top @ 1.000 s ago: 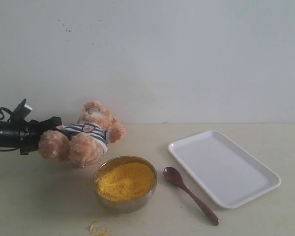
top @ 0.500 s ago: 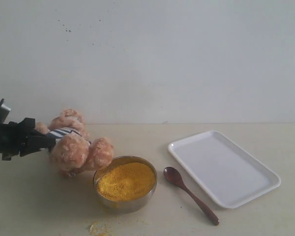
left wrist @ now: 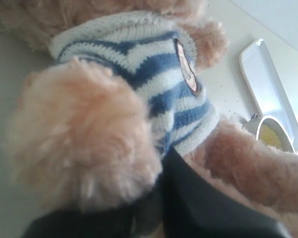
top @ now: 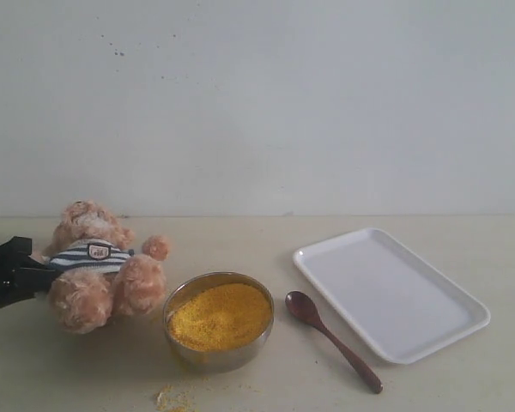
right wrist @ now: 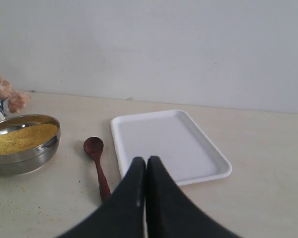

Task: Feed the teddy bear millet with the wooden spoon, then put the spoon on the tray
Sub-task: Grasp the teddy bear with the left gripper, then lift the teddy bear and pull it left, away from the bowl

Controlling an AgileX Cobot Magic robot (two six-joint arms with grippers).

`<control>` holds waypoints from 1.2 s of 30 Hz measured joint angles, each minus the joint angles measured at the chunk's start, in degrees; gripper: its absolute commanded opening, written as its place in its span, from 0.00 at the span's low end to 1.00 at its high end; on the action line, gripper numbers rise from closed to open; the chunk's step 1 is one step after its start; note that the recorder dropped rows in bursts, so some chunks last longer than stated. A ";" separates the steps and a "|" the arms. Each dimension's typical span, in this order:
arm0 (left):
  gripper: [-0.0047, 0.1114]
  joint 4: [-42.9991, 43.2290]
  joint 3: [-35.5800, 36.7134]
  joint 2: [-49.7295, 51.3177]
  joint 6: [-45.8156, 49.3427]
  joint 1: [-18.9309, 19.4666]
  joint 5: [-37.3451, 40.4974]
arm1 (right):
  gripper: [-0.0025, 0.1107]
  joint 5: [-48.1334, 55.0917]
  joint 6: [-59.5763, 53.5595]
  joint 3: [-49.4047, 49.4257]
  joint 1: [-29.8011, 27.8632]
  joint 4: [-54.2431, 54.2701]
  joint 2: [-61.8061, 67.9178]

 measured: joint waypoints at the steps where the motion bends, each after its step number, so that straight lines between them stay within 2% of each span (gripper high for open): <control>1: 0.41 0.00 0.00 0.00 0.00 0.00 0.00 | 0.02 0.00 0.00 0.00 0.00 0.00 0.00; 5: 0.80 -0.17 0.00 0.00 0.00 0.00 0.00 | 0.02 0.00 0.00 0.00 0.00 0.00 0.00; 7: 0.85 -0.98 0.00 0.00 -0.25 0.00 0.00 | 0.02 0.00 0.00 0.00 0.00 0.00 0.00; 19: 0.84 -9.82 0.00 0.61 1.78 -0.41 -1.87 | 0.02 0.00 0.00 0.00 0.00 0.00 0.00; 23: 0.84 -13.59 0.00 4.37 5.76 -3.91 -5.07 | 0.02 0.00 0.00 0.00 0.00 0.00 0.00; 28: 0.75 -12.12 -1.24 3.81 6.64 -4.80 -7.09 | 0.02 0.00 0.00 0.00 0.00 0.00 0.00; 36: 0.75 -13.16 -2.58 3.25 8.13 -5.84 -10.03 | 0.02 0.00 0.00 0.00 0.00 0.00 0.00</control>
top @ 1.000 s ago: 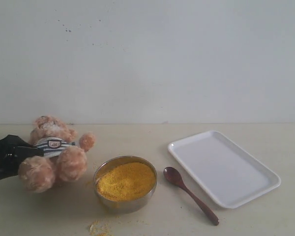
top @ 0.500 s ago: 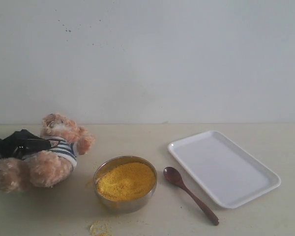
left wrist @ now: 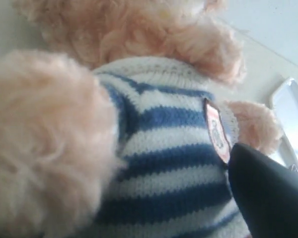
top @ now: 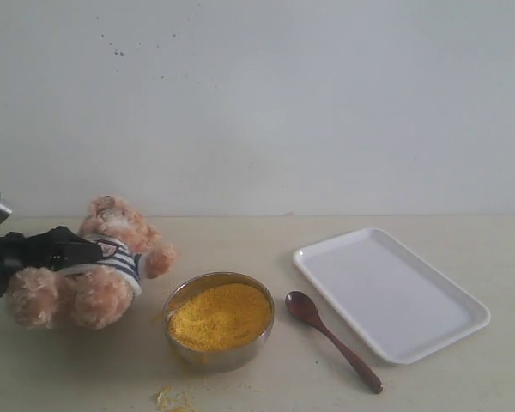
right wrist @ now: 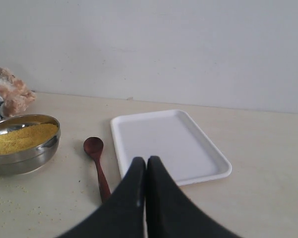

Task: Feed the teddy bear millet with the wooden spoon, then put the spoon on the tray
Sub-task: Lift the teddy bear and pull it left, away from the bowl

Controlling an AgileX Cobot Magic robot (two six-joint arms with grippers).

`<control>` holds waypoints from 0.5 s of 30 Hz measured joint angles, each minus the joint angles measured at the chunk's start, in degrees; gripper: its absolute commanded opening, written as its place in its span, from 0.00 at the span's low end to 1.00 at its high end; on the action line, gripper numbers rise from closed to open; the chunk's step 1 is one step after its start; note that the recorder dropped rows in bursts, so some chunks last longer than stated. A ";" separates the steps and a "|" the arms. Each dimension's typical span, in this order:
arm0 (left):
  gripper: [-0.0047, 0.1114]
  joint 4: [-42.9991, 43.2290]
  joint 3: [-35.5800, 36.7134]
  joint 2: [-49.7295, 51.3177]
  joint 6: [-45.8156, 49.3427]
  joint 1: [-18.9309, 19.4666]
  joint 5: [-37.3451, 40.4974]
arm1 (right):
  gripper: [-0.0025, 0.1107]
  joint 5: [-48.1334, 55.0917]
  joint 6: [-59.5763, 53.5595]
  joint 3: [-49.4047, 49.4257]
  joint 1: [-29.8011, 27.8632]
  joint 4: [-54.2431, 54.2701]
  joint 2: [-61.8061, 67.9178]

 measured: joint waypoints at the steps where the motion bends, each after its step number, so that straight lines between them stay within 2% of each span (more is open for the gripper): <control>1: 0.75 -0.13 -0.53 0.00 0.15 -0.60 -0.14 | 0.02 0.00 0.00 0.00 0.00 0.00 0.00; 7: 0.75 -0.89 -3.41 3.38 0.38 -5.69 -2.44 | 0.02 0.00 0.00 0.00 0.00 0.00 0.00; 10: 0.70 -1.30 -4.22 5.27 0.38 -7.23 -3.47 | 0.02 0.00 0.00 0.00 0.00 0.00 0.00; 13: 0.52 -1.92 -4.74 5.75 -0.18 -8.05 -4.68 | 0.02 0.00 0.00 0.00 0.00 0.00 0.00; 14: 0.36 -1.92 -4.84 5.91 -0.49 -8.16 -5.21 | 0.02 0.00 0.00 0.00 0.00 0.00 0.00; 15: 0.28 -1.92 -4.84 6.01 -1.21 -8.14 -5.80 | 0.02 0.00 0.00 0.00 0.00 0.00 0.00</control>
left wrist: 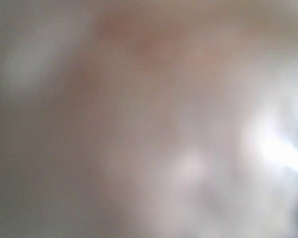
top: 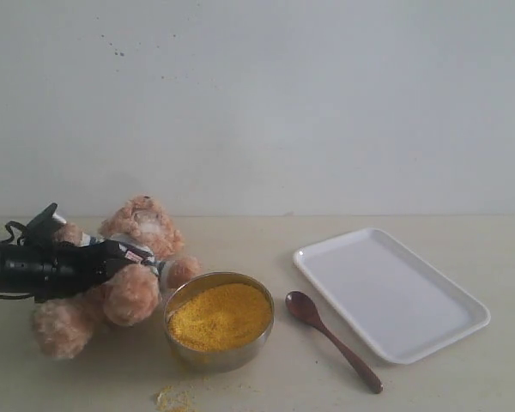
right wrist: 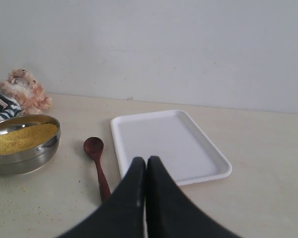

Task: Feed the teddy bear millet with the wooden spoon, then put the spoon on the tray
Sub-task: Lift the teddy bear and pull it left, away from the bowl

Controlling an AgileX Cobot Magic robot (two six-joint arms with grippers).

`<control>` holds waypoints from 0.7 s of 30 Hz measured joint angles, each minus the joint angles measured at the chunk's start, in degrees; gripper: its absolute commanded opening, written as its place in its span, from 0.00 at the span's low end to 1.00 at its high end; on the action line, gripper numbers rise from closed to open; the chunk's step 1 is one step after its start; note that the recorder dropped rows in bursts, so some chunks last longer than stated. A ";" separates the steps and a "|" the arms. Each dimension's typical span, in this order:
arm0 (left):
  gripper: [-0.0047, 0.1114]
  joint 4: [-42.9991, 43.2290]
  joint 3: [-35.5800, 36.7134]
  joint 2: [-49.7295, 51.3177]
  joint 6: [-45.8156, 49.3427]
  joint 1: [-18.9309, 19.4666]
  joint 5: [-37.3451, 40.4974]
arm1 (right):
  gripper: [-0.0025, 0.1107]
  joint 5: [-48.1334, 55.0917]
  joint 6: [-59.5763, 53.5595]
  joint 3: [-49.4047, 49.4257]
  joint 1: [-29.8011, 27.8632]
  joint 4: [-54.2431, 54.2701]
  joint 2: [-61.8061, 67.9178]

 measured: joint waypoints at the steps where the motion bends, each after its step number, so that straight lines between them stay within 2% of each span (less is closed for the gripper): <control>1: 0.13 -0.32 0.00 0.00 -0.13 0.00 -0.08 | 0.02 0.00 0.00 0.00 0.00 0.00 0.00; 2: 0.08 -0.92 0.00 0.00 -0.60 0.00 -0.26 | 0.02 0.00 0.00 0.00 0.00 0.00 0.00; 7: 0.07 0.55 0.00 -2.62 -0.95 1.47 -0.12 | 0.02 0.00 0.00 0.00 0.00 0.00 0.00; 10: 0.07 2.36 1.98 -7.30 -1.06 5.45 7.40 | 0.02 0.00 0.00 0.00 0.00 0.00 0.00; 12: 0.07 2.58 5.65 -11.43 -1.06 8.28 12.22 | 0.02 0.00 0.00 0.00 0.00 0.00 0.00; 15: 0.07 2.71 15.45 -19.30 -1.06 12.79 13.77 | 0.02 0.00 0.00 0.00 0.00 0.00 0.00; 18: 0.07 2.83 21.46 -24.51 -0.95 14.87 14.73 | 0.02 0.00 0.00 0.00 0.00 0.00 0.00; 21: 0.07 3.06 26.71 -30.36 -0.73 15.85 18.97 | 0.02 0.00 0.00 0.00 0.00 0.00 0.00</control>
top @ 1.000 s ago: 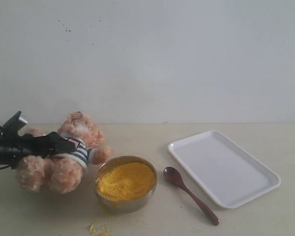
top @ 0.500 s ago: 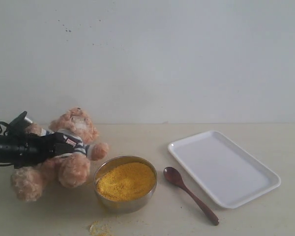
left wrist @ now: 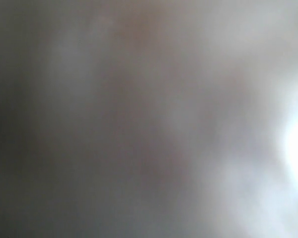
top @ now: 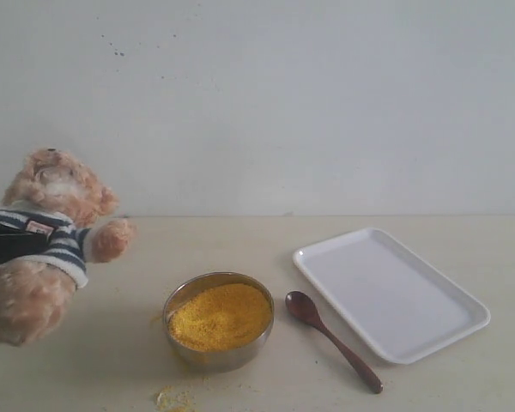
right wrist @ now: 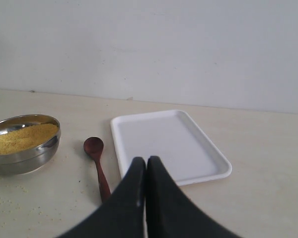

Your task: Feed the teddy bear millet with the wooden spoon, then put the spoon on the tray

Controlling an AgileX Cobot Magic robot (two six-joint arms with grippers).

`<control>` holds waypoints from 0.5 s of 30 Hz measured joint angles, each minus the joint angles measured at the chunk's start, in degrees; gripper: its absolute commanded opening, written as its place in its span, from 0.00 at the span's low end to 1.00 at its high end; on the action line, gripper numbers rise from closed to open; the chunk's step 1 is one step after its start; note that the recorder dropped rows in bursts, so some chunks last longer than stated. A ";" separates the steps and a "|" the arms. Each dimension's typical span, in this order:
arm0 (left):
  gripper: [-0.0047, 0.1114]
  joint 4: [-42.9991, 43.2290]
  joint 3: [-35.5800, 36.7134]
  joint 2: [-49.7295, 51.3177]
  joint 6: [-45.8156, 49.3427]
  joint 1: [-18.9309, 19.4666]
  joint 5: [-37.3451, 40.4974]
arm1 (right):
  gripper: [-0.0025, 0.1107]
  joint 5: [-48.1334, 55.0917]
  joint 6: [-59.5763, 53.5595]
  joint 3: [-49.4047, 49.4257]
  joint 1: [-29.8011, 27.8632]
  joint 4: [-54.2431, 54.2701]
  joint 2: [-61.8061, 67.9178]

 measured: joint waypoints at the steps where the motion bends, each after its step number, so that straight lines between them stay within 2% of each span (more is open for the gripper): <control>1: 0.07 0.24 1.67 -2.24 0.02 0.14 1.57 | 0.02 0.00 0.00 0.00 0.00 0.00 0.00; 6: 0.07 2.40 10.36 -13.27 -0.24 0.28 5.91 | 0.02 0.00 0.00 0.00 0.00 0.00 0.00; 10: 0.07 4.69 17.57 -22.00 -0.95 3.20 6.37 | 0.02 0.00 0.00 0.00 0.00 0.00 0.00; 13: 0.07 8.37 20.97 -27.30 -3.57 5.93 6.37 | 0.02 0.00 0.00 0.00 0.00 0.00 0.00; 15: 0.07 10.10 22.65 -29.72 -5.48 6.45 6.02 | 0.02 0.00 0.00 0.00 0.00 0.00 0.00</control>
